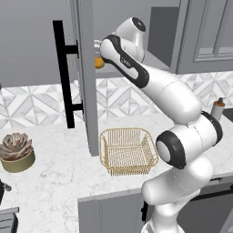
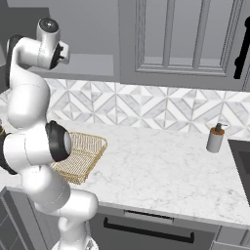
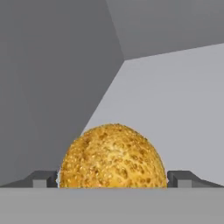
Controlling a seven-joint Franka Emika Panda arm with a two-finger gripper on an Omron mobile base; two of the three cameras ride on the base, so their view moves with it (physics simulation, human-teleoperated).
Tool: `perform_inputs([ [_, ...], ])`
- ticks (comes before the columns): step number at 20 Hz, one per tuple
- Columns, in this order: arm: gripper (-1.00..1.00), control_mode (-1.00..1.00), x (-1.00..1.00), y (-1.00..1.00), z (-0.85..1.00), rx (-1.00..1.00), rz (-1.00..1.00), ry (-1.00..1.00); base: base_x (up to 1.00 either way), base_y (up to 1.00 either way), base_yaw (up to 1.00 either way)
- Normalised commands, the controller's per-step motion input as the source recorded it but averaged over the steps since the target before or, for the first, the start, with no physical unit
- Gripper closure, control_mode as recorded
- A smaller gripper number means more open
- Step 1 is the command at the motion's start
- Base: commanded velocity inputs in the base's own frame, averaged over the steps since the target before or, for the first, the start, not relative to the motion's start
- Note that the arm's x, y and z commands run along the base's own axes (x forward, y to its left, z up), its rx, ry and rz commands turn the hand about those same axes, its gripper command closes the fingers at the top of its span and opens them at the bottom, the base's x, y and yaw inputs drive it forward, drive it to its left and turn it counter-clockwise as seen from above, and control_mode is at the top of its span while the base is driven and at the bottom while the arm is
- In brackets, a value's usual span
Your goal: Open the cabinet, pick up the bread from the cabinet and place it in the basket. Then move the basket to the dining counter.
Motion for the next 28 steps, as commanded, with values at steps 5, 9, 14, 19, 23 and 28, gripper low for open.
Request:
perform_inputs([
  [5,-1.00,-1.00,0.26,0.09,-0.20,0.00,0.06,0.06,0.00,0.00,0.00],
  [9,-1.00,-1.00,0.05,0.19,-0.41,-0.03,0.06,0.01,0.00,0.00,0.00],
  [14,-1.00,-1.00,0.04,0.11,-0.33,0.00,0.09,0.00,0.00,0.00,0.00],
  [19,1.00,-1.00,0.00,0.19,-0.29,0.01,0.03,0.00,0.00,0.00,0.00],
  [23,1.00,-1.00,0.00,0.06,-0.46,0.06,0.00,-0.06,0.00,0.00,0.00],
  [28,1.00,-1.00,-0.04,-0.02,-0.67,0.25,0.00,-0.19,0.00,0.00,0.00],
])
